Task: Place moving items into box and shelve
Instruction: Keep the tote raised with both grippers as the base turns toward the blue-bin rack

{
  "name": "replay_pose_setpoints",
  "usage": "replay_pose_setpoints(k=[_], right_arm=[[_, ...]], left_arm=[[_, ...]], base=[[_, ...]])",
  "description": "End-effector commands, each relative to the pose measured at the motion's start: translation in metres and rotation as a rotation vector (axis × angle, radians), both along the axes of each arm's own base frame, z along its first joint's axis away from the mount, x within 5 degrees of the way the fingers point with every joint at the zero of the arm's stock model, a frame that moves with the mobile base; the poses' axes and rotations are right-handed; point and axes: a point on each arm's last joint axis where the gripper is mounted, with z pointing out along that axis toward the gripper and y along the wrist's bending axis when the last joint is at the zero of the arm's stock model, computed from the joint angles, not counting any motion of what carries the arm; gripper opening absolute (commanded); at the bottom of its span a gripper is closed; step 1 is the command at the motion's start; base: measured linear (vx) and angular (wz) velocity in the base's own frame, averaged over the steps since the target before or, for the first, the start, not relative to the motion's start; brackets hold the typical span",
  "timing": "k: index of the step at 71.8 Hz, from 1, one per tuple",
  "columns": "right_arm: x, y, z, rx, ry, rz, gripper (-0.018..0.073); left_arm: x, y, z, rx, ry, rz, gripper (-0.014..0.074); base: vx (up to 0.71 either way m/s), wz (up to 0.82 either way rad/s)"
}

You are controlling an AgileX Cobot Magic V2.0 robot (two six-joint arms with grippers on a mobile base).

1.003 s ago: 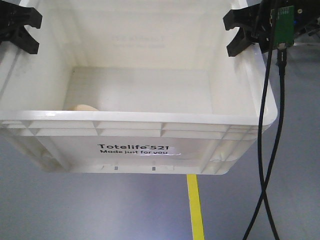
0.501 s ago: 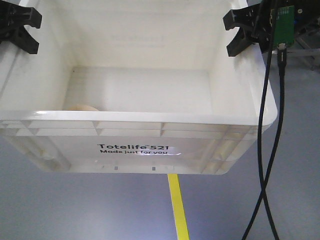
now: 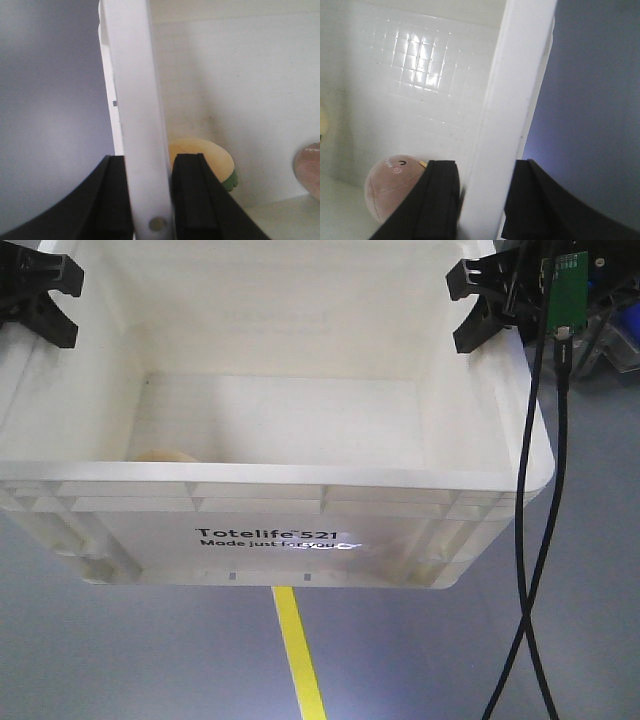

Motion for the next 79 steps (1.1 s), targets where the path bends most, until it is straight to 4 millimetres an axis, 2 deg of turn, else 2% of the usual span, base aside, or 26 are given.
replay_pose_setpoints(k=[1, 48, 79], right_arm=[[-0.0236, 0.0238, 0.0414, 0.276, -0.090, 0.093, -0.0003], [-0.0235, 0.0238, 0.0415, 0.276, -0.091, 0.093, -0.0003], [-0.0236, 0.0238, 0.0415, 0.277, -0.090, 0.093, -0.0003]], left_arm=[[-0.0131, -0.0256, 0.0363, -0.252, -0.154, -0.072, -0.0001], [-0.0132, -0.0256, 0.0363, -0.251, -0.154, -0.072, -0.0001], [-0.0131, -0.0255, 0.0362, -0.250, -0.154, -0.072, -0.0001]], base=[[0.43, -0.37], [0.40, -0.40], [0.32, -0.57]])
